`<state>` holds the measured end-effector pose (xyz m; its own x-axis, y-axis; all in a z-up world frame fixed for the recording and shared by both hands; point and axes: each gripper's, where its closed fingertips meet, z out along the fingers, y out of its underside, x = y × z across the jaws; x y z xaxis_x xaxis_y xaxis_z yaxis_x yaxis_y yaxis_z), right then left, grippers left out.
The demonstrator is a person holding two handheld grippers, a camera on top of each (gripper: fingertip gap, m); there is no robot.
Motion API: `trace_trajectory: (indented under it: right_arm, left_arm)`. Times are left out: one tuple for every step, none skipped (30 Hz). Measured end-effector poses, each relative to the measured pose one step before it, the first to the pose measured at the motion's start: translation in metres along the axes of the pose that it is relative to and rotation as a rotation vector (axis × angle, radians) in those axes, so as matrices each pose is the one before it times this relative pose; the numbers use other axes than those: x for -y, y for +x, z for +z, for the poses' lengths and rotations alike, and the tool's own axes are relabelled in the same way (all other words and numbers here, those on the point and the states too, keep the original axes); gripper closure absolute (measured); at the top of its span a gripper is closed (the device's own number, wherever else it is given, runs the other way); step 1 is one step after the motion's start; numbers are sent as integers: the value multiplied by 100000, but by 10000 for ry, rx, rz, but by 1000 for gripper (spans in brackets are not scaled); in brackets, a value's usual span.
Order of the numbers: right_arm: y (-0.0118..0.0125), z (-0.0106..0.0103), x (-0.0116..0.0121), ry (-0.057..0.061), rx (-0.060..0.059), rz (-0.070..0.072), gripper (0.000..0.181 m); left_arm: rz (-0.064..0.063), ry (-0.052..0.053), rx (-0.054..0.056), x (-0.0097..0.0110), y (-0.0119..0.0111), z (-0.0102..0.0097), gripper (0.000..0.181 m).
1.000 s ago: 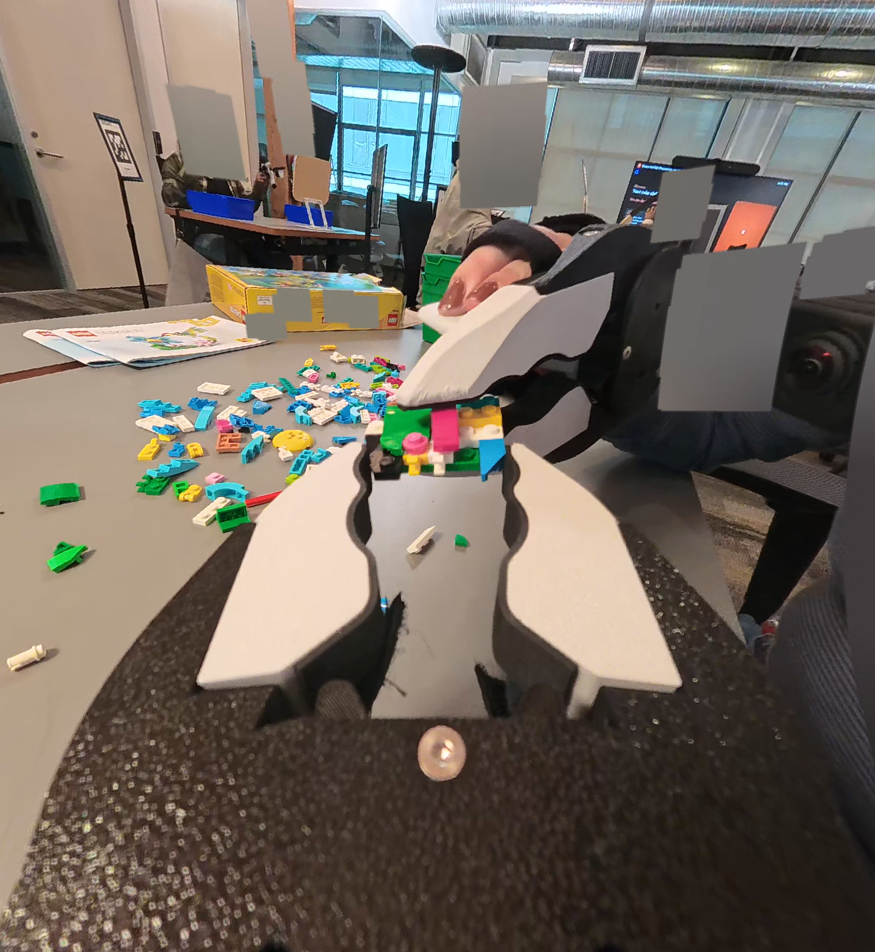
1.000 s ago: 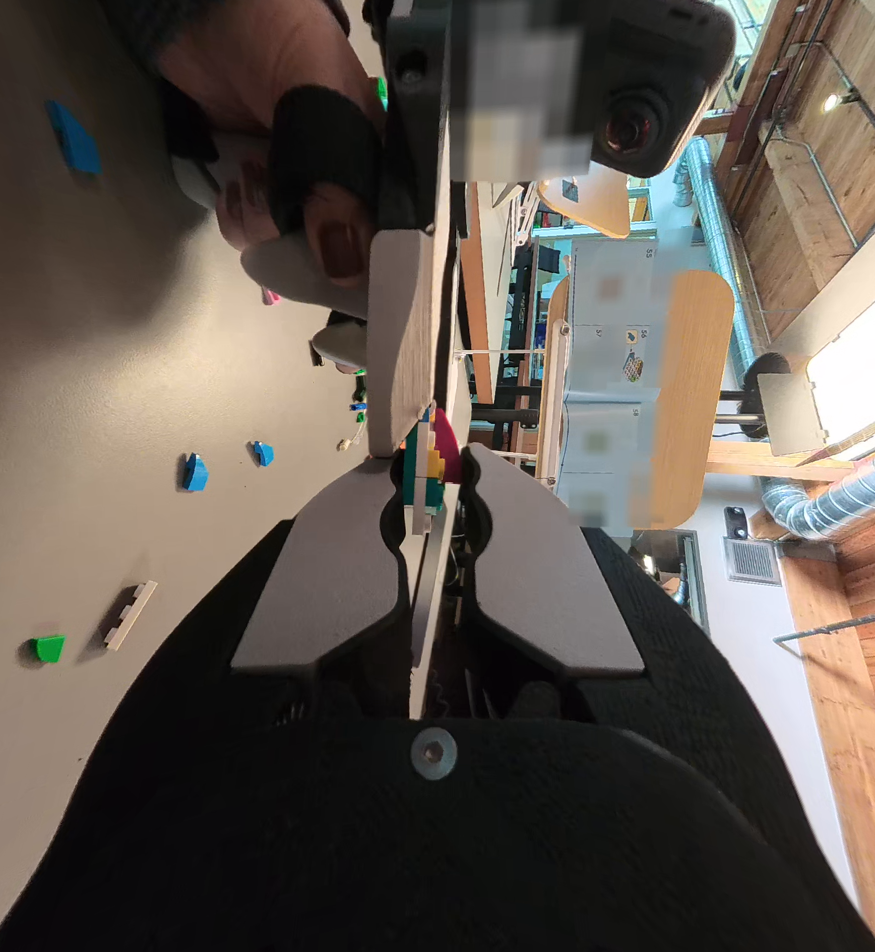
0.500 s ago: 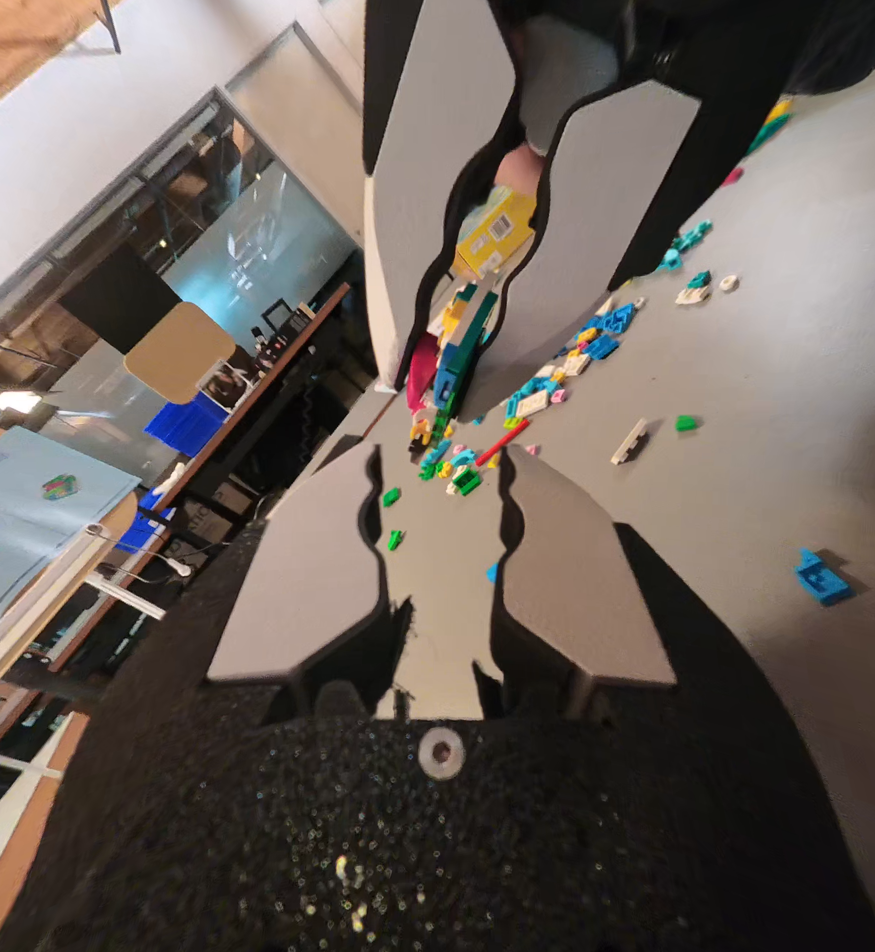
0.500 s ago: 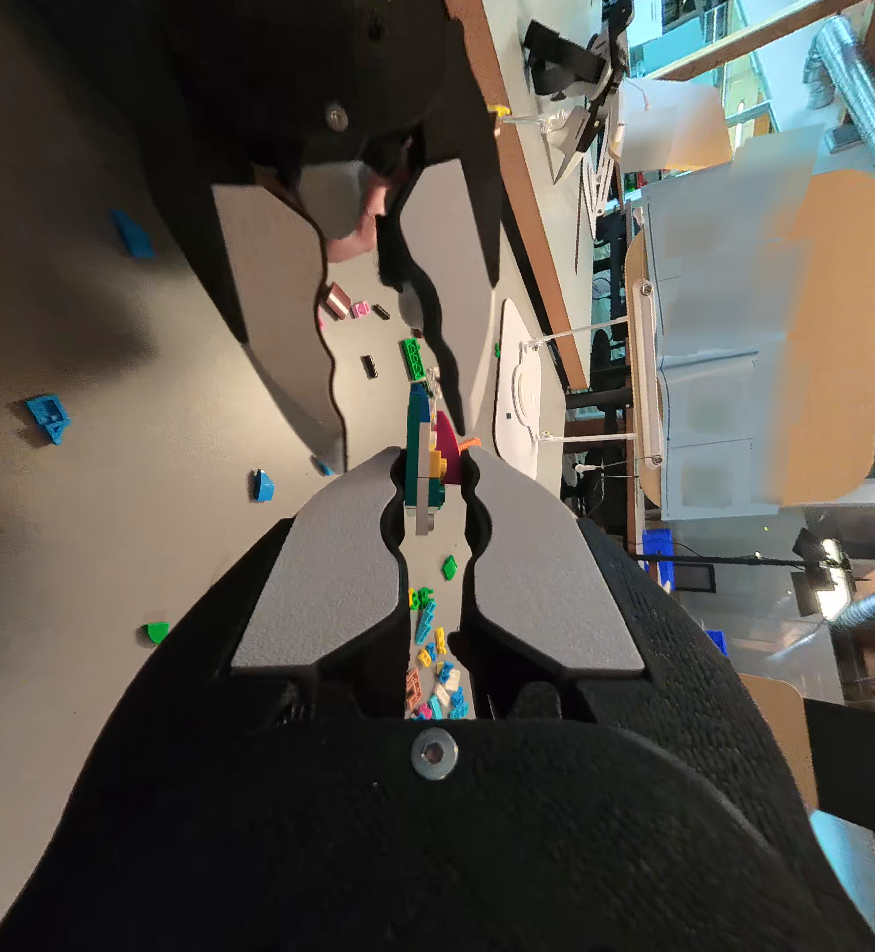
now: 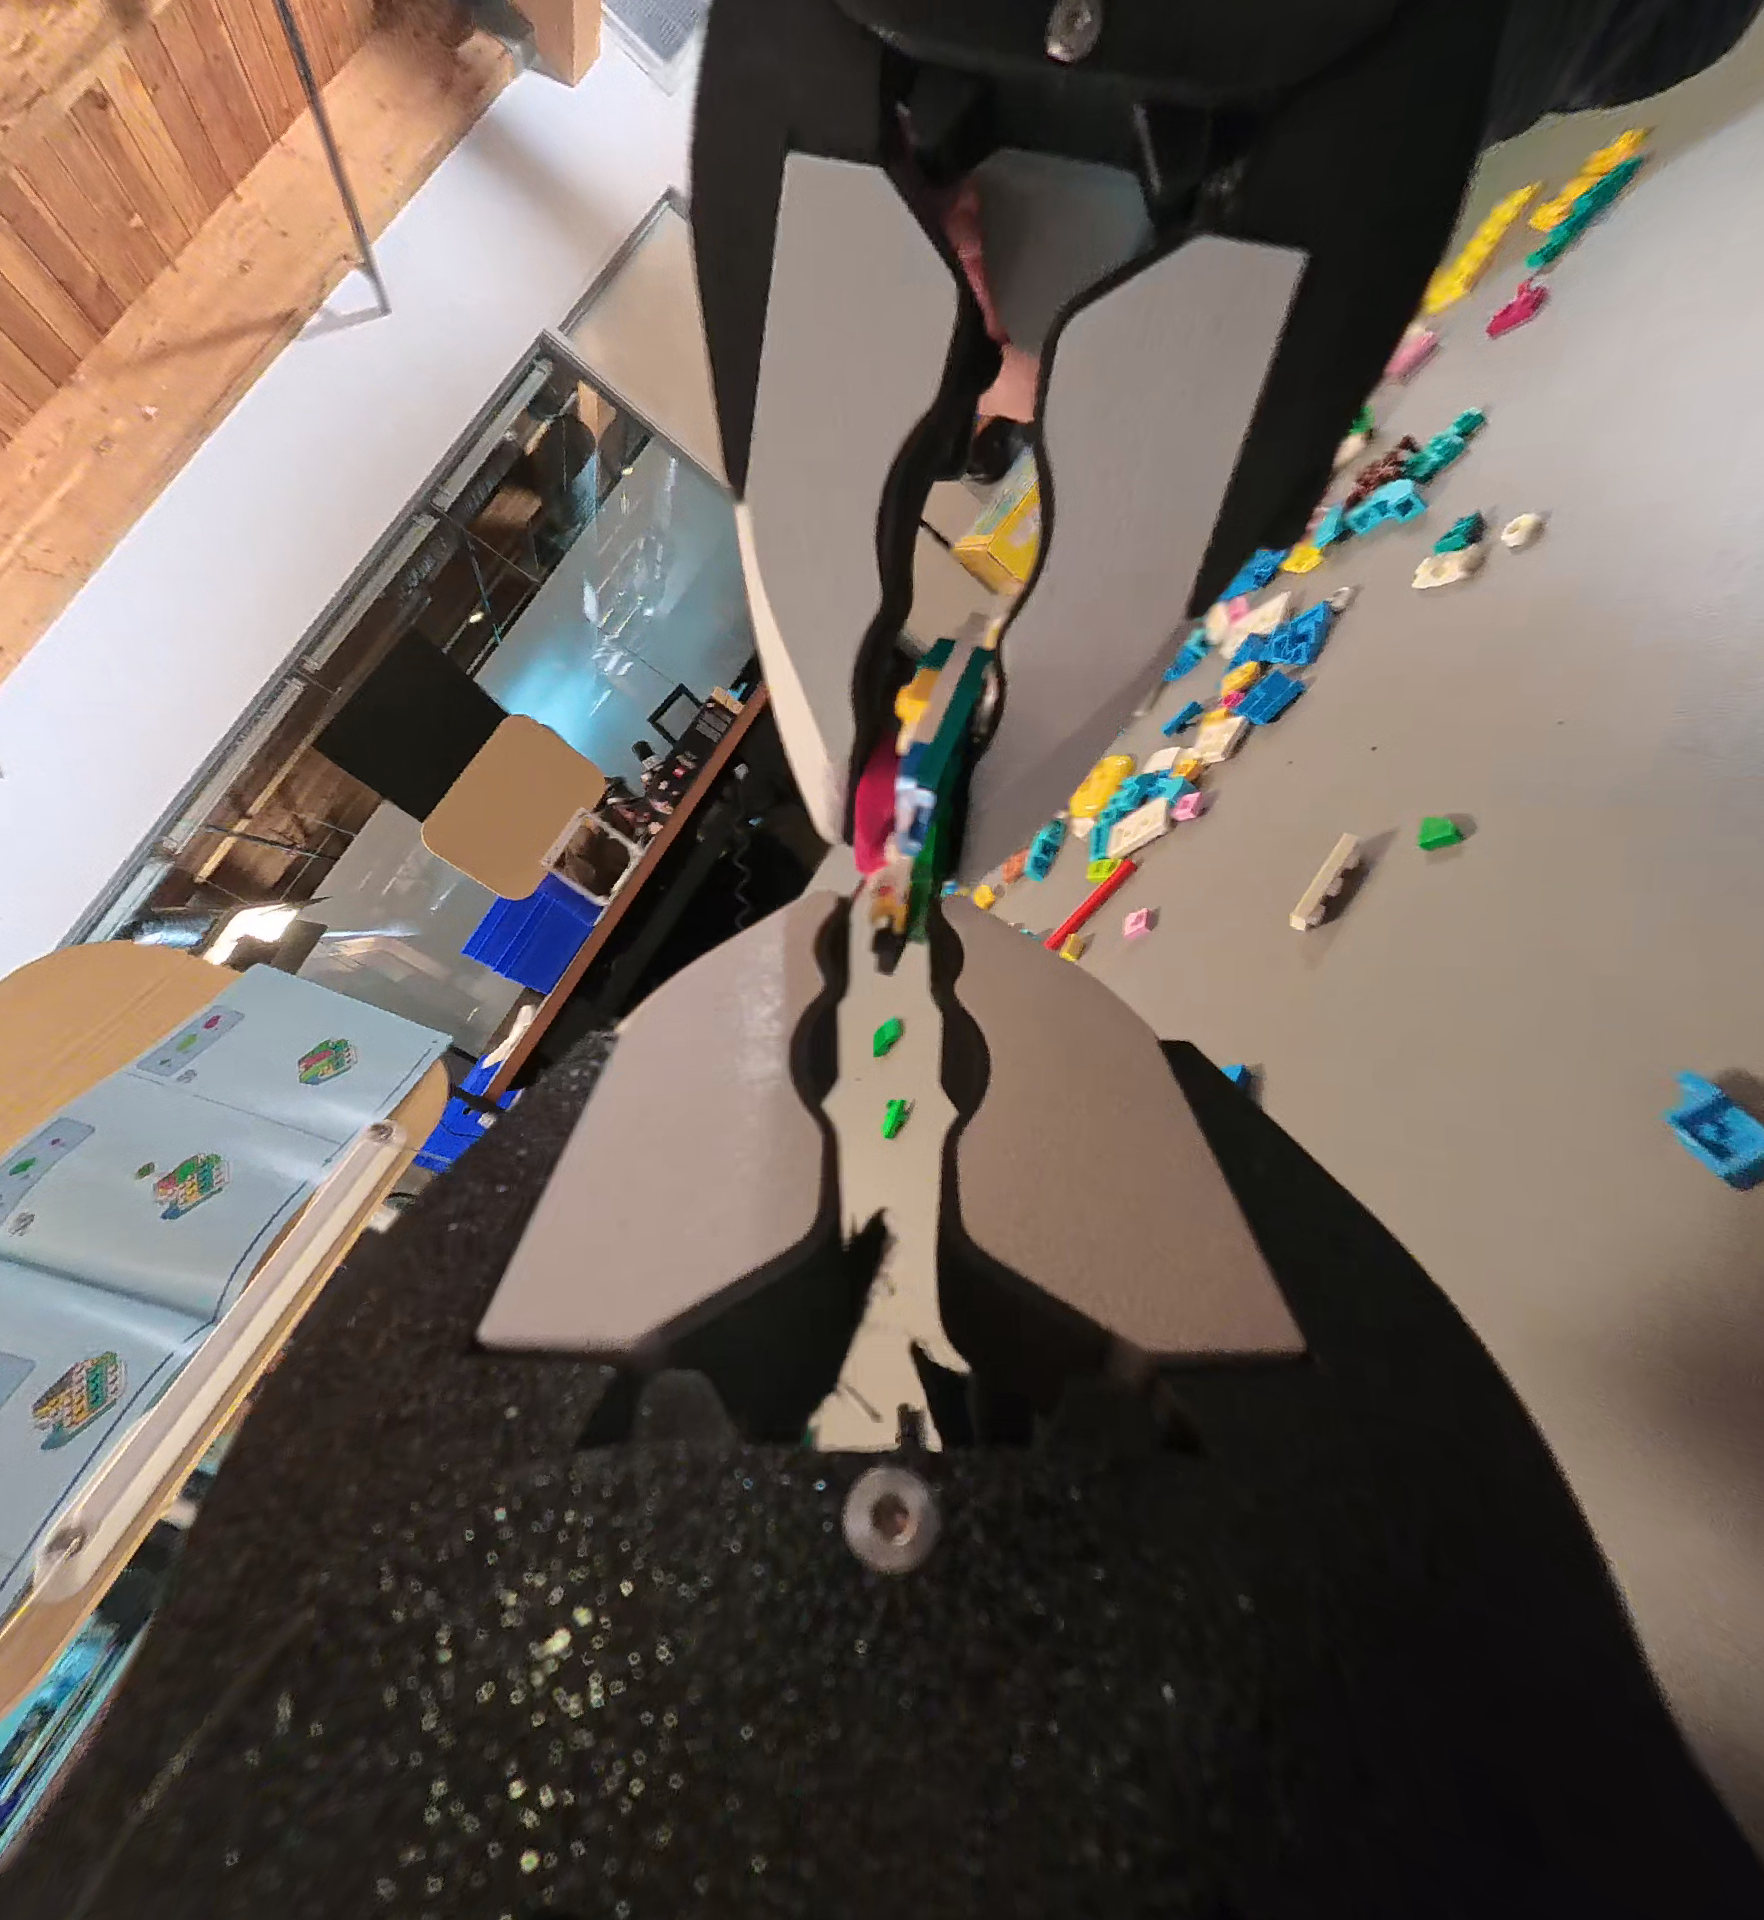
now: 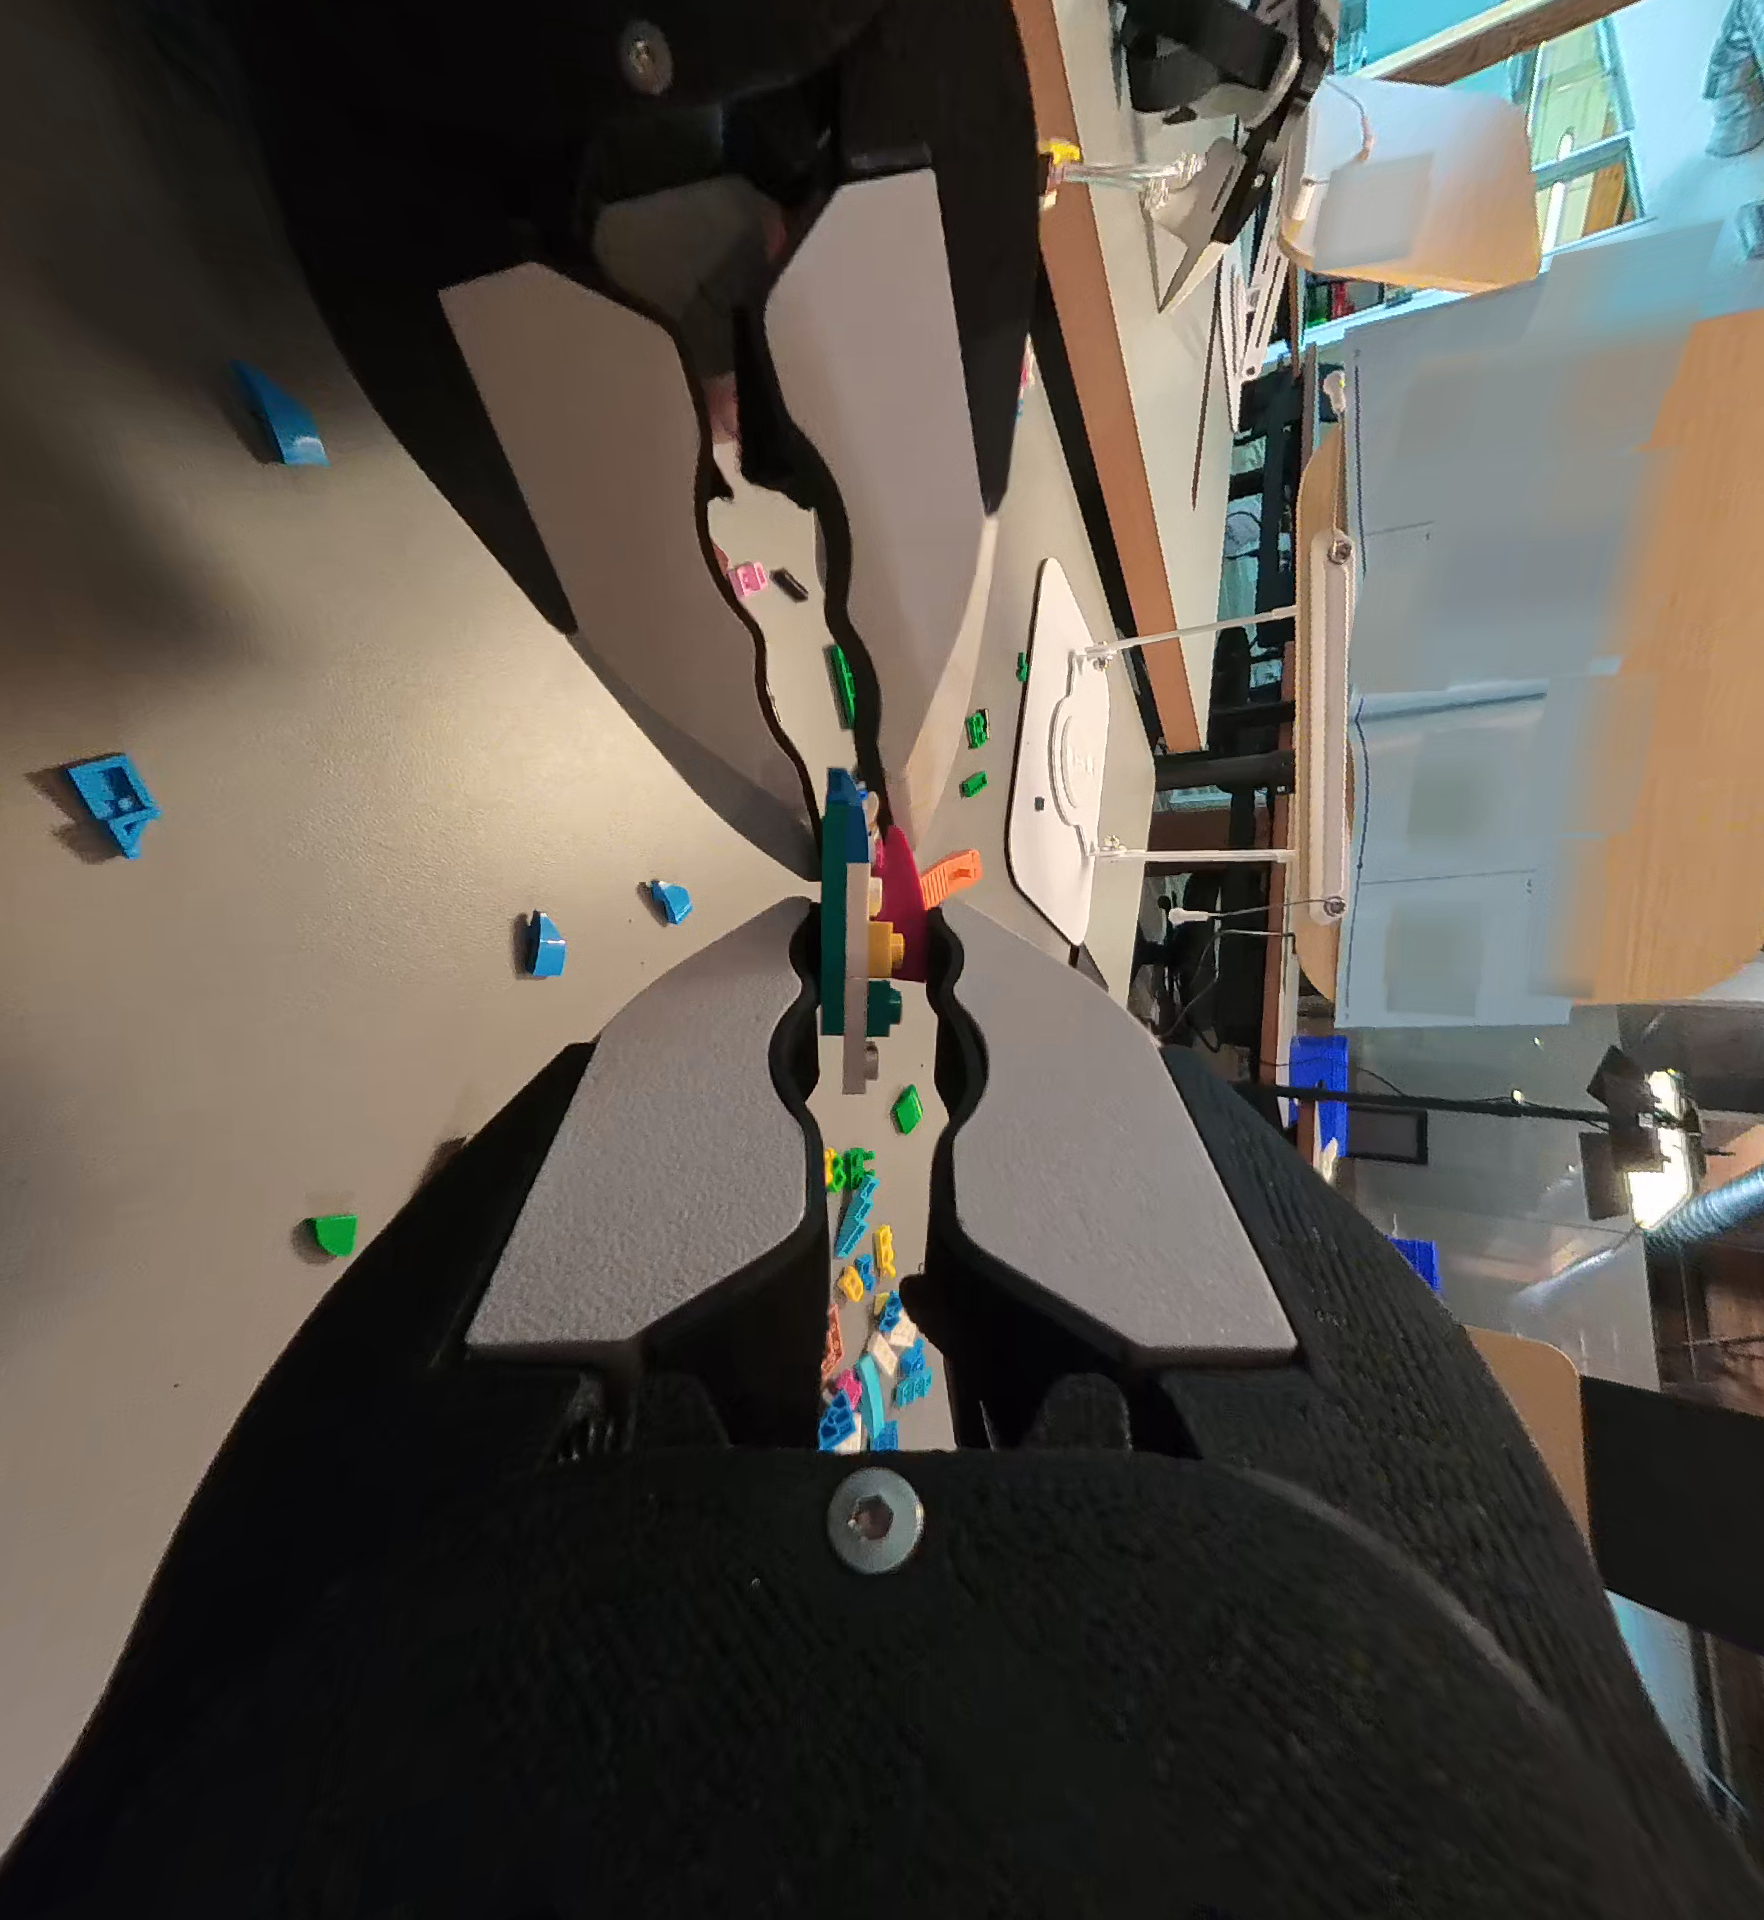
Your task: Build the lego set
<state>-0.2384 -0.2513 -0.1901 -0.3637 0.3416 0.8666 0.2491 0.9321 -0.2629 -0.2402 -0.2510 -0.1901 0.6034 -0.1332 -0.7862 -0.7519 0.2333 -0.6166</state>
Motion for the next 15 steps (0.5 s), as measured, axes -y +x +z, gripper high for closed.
trace_trajectory:
  right_arm:
    - [-13, 11, -75, -77, 23, -5, 164]
    - [-2, -22, -53, -56, 38, 1, 165]
    - [-14, -52, 18, -3, 37, 22, 165]
    - [-50, -66, 44, 6, 68, -4, 164]
    - [-58, -67, 33, -10, 64, -33, 164]
    - [-29, -76, 40, -5, 42, -28, 164]
    - [13, -83, 46, -8, 26, -14, 164]
    - [56, -75, 20, -28, 4, -2, 164]
    - [131, -49, -96, -96, -50, -38, 164]
    - [151, -22, -311, -198, -90, -129, 164]
    - [88, -7, -362, -177, -41, -152, 164]
    - [-88, -25, -201, -34, 89, -20, 164]
    - [-208, -34, 45, 116, 193, 118, 165]
    - [-196, 4, 169, 139, 172, 142, 164]
    - [-215, 31, 140, 49, 149, 31, 165]
  left_arm:
    - [51, -65, 367, 1, -495, 8, 155]
    - [109, 12, 309, 64, -395, -21, 149]
    - [126, 91, 95, 124, -73, -60, 147]
    - [111, 98, -44, 98, 142, -43, 148]
    - [114, 91, -18, 116, 88, -42, 149]
    - [131, 90, -42, 126, 115, -40, 151]
    - [50, 84, -21, 110, 65, -30, 153]
    - [-18, 79, 2, 99, -3, -19, 153]
    - [-88, 193, -115, 279, 114, -73, 151]
    - [-158, 286, -193, 421, 213, -117, 149]
    - [-79, 99, -99, 155, 112, -46, 146]
    - [3, -29, -104, -53, 158, 61, 144]
    - [-1, 36, -115, 46, 227, 44, 144]
    - [31, 89, -105, 185, 221, 27, 145]
    - [68, 68, -38, 189, 141, 9, 148]
